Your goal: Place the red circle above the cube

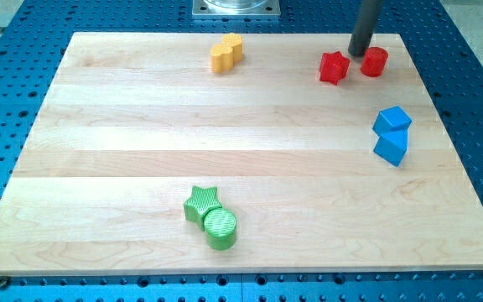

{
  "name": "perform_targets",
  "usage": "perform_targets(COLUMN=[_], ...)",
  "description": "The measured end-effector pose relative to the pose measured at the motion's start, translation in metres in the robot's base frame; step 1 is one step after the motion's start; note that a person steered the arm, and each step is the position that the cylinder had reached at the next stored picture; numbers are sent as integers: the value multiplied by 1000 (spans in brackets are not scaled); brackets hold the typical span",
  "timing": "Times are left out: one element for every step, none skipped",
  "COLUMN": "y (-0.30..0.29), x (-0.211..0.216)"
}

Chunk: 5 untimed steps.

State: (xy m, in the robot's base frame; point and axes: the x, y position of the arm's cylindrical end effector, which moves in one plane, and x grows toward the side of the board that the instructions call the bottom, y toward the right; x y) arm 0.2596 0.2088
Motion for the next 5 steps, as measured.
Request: perform_targets(y=[-1, 19, 52, 7, -5], x=[48, 8, 12, 68, 100])
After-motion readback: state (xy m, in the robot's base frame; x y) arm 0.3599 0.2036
